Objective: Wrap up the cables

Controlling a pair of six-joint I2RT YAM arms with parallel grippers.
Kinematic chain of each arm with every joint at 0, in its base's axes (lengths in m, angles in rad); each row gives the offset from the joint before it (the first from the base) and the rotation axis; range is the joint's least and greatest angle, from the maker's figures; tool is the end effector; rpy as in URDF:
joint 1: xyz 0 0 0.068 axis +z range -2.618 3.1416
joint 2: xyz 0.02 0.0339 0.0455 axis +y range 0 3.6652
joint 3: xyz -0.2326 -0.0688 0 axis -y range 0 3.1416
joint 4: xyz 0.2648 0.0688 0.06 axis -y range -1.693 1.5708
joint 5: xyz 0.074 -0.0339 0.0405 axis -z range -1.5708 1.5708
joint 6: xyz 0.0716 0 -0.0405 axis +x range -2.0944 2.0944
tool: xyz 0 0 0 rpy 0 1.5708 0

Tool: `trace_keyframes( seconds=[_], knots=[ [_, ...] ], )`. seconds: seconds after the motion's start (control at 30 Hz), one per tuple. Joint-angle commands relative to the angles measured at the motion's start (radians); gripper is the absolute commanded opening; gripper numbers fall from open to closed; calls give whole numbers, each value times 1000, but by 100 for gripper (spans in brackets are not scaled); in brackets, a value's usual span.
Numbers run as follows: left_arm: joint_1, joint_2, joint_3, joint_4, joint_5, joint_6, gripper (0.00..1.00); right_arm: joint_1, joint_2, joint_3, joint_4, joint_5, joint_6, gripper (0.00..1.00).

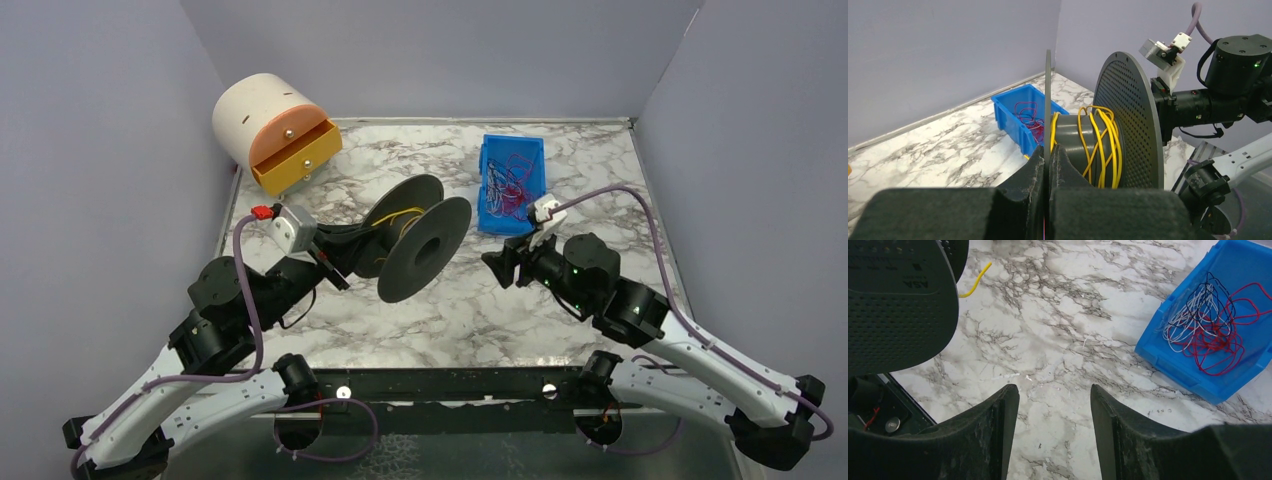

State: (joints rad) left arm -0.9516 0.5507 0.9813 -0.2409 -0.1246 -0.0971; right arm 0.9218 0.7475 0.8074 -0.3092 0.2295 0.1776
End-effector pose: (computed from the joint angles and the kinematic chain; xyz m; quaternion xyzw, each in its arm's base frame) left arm 0.1116 -0.1413 0.4276 0.2197 0.5985 -0.3509 0.6859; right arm 0.1637 0.1889 0.3119 -0.2197 0.7562 0.2414 0.5671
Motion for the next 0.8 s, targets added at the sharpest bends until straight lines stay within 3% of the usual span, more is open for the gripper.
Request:
trace_keyframes(
  seconds=[0.0, 0.5, 0.77],
  knots=[
    [-6, -20, 73, 16, 11, 16, 0, 6, 33, 41, -41, -9, -40, 59],
    [-6, -32, 152, -324, 366, 141, 0, 6, 109, 29, -35, -242, -68, 57],
    [-5, -73, 132, -362, 632, 197, 0, 6, 80, -26, -42, -382, -12, 56]
  ],
)
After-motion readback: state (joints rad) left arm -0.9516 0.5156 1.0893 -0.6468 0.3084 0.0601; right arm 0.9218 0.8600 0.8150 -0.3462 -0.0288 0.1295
